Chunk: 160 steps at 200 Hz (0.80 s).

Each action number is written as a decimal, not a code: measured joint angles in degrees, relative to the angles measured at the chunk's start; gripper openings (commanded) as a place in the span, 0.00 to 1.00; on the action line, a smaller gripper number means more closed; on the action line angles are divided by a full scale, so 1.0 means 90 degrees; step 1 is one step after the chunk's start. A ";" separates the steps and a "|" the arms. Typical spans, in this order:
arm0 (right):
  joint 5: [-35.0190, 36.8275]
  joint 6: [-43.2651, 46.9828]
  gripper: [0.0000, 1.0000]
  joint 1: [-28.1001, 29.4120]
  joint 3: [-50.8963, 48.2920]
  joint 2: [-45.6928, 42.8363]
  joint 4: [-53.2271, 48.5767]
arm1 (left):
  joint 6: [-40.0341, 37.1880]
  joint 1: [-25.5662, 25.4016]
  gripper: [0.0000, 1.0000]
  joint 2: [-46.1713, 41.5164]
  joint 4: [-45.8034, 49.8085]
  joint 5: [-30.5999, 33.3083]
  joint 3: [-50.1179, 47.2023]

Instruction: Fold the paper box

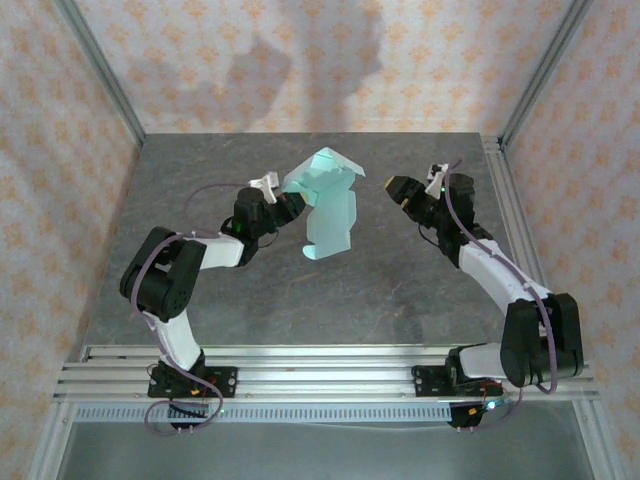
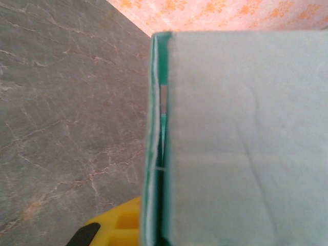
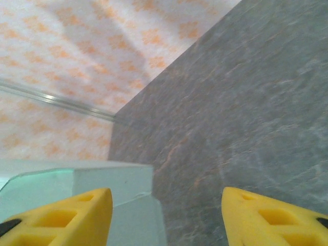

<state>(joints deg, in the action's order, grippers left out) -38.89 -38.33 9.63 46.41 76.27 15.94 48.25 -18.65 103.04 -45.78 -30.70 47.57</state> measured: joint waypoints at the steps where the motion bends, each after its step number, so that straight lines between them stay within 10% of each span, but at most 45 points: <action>1: -0.0015 -0.0005 0.58 0.0005 0.0000 0.0007 0.0017 | 0.0005 0.0002 0.00 0.0000 0.0000 -0.0005 0.0002; 160: -0.1285 -0.1280 0.35 0.0889 0.0784 0.1562 0.1965 | 0.0131 0.0002 0.00 0.0061 -0.0129 -0.0211 0.0092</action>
<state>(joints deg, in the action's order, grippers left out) -50.46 -49.84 17.63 53.47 90.32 33.63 49.43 -18.63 103.59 -46.94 -32.60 48.40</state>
